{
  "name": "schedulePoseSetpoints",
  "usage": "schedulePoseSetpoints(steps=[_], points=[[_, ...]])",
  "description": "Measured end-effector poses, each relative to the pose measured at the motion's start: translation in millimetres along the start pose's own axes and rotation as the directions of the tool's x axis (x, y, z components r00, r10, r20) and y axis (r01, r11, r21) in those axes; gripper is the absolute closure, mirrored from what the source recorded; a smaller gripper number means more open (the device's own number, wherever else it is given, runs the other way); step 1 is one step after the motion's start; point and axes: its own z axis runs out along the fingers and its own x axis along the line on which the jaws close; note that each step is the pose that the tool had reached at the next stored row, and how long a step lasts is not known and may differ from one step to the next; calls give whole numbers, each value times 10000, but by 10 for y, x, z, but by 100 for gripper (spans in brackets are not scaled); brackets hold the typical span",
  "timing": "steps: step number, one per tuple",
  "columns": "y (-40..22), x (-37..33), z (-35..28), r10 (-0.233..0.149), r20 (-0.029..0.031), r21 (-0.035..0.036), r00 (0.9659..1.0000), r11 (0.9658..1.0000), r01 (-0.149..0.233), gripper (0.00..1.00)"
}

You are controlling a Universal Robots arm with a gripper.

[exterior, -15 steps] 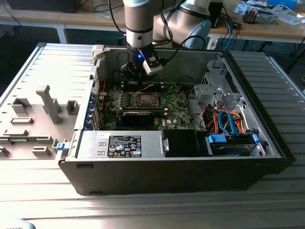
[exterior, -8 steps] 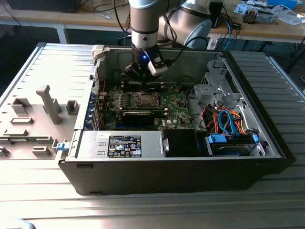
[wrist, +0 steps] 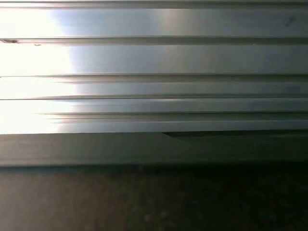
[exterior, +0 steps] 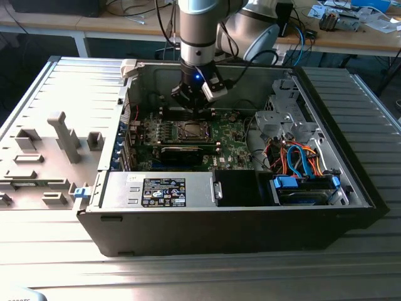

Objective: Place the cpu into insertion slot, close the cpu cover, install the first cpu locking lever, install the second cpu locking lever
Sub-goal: 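Install the first cpu locking lever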

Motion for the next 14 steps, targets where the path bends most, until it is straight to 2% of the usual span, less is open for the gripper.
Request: schedulePoseSetpoints(steps=[9, 14], points=[[-2, -51, 41, 2, 1, -4, 10000, 10000, -2, 89], [-37, -54, 48, 1, 0, -15, 10000, 10000, -1, 89]])
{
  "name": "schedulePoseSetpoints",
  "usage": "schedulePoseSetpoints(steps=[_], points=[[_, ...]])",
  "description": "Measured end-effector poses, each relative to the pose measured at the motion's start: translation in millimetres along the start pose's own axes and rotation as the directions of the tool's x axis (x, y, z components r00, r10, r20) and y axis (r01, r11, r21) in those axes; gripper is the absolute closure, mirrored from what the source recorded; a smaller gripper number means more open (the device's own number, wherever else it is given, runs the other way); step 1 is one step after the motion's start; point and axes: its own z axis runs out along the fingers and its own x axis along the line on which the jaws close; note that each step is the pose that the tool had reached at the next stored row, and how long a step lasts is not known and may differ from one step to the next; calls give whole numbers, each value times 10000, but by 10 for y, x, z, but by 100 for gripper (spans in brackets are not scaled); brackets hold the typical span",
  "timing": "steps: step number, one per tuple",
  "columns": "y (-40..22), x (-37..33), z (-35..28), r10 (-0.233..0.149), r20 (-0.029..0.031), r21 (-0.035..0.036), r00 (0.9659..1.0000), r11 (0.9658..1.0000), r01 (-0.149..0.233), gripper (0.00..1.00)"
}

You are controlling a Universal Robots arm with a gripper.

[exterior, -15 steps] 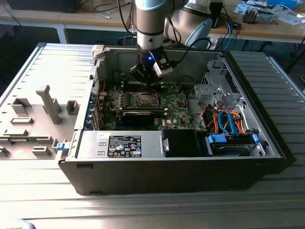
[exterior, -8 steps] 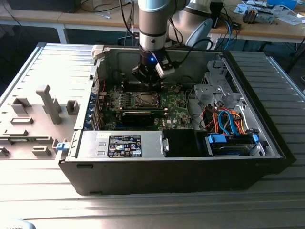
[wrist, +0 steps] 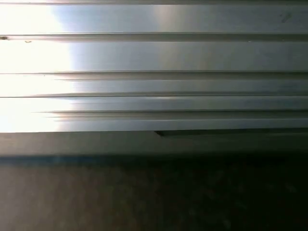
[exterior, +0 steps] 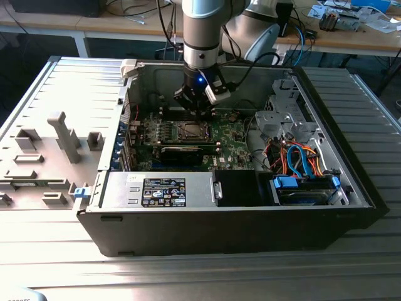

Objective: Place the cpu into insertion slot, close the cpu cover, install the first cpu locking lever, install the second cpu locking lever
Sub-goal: 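Install the first cpu locking lever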

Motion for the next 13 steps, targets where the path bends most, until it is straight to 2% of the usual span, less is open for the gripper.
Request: schedulePoseSetpoints(steps=[3, 6, 9, 11, 13], points=[[-2, -20, 14, 0, -3, -16, 10000, 10000, 0, 89], [2, -34, 28, -22, -4, -67, 10000, 10000, 22, 89], [20, -35, 36, -47, -1, -213, 10000, 9998, 47, 89], [21, -36, 30, -50, 9, -217, 10000, 9998, 50, 89], [24, -39, -12, -49, 22, -229, 10000, 9997, 49, 89]])
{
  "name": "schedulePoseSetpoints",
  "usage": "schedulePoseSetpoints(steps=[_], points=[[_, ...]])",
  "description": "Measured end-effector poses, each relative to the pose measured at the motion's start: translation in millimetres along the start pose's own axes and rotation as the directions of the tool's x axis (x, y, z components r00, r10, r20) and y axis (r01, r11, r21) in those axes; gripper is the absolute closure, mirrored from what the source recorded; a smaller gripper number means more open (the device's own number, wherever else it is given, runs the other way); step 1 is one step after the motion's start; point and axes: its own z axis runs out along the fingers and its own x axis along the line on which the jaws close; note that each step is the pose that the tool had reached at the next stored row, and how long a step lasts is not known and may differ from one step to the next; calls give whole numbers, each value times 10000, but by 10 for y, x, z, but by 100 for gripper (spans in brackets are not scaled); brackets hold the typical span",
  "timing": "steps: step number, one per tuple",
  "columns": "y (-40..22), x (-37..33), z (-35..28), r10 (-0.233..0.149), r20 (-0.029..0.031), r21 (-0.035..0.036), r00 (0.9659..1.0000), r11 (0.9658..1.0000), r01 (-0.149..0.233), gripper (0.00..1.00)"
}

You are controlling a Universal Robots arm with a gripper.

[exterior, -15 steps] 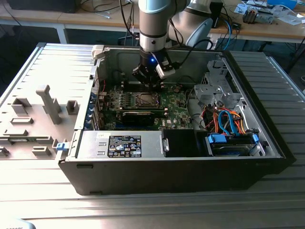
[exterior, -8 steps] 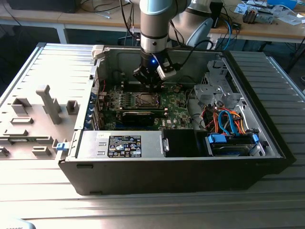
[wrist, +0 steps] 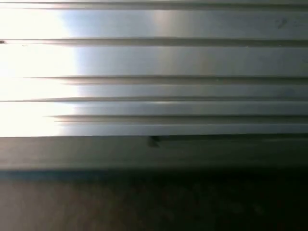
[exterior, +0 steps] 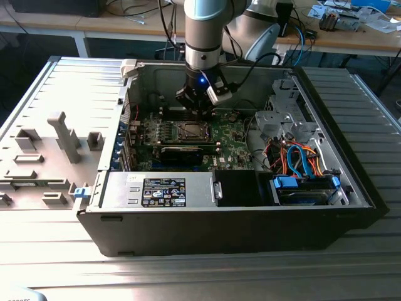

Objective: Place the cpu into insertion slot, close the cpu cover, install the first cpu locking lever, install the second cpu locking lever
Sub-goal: 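Install the first cpu locking lever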

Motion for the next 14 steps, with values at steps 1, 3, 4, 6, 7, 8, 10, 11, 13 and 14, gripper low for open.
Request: schedulePoseSetpoints(steps=[1, 3, 4, 6, 7, 8, 10, 11, 13, 14], points=[[-1, 0, -51, 0, -10, 17, 10000, 10000, 0, 89], [2, -2, -117, -1, -9, 30, 10000, 10000, 1, 89], [2, -2, -132, -1, -9, 47, 10000, 10000, 1, 89], [-4, -2, -138, -3, -8, 171, 10000, 9999, 3, 89], [-9, -2, -139, -11, -8, 371, 10000, 9993, 11, 89], [-20, -3, -139, -17, -8, 507, 10000, 9987, 17, 89], [-80, -3, -141, -21, -7, 680, 10000, 9977, 22, 89], [-108, -3, -141, -21, -8, 705, 10000, 9975, 21, 89], [-194, -3, -142, -24, -8, 754, 10000, 9971, 25, 89], [-224, -4, -143, -25, -8, 771, 10000, 9970, 26, 89]])
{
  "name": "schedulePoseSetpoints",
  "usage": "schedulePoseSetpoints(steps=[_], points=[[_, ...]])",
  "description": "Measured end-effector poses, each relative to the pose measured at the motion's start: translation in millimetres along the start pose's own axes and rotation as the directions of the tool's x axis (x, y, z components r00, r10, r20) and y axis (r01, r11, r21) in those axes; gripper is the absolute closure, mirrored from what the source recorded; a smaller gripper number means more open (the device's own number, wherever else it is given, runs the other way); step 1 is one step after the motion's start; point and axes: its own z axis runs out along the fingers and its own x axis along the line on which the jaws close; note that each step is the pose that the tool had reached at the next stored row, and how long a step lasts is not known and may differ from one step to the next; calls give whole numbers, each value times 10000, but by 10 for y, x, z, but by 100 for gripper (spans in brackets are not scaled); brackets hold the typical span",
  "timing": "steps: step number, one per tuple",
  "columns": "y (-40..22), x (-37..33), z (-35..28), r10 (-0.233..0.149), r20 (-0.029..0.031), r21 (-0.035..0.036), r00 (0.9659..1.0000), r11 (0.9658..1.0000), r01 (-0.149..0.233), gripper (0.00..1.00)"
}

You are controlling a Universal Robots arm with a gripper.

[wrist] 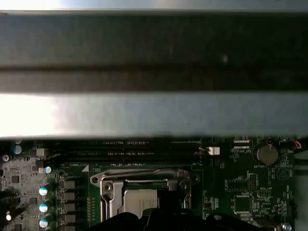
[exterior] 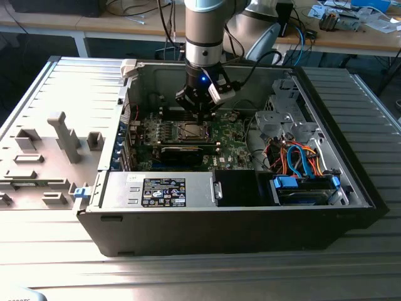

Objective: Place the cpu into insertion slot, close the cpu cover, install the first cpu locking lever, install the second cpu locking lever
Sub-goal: 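Install the first cpu locking lever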

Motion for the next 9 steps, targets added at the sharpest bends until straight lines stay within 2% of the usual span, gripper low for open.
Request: schedulePoseSetpoints(steps=[1, 2, 5, 9], points=[[-34, 0, 2, -1, 1, 49, 10000, 10000, 1, 89], [-41, 0, 0, -1, 1, 78, 10000, 10000, 1, 89], [-47, 0, -41, -1, 0, 82, 10000, 10000, 1, 89], [-51, -5, -157, -2, 0, 81, 10000, 10000, 2, 89]])
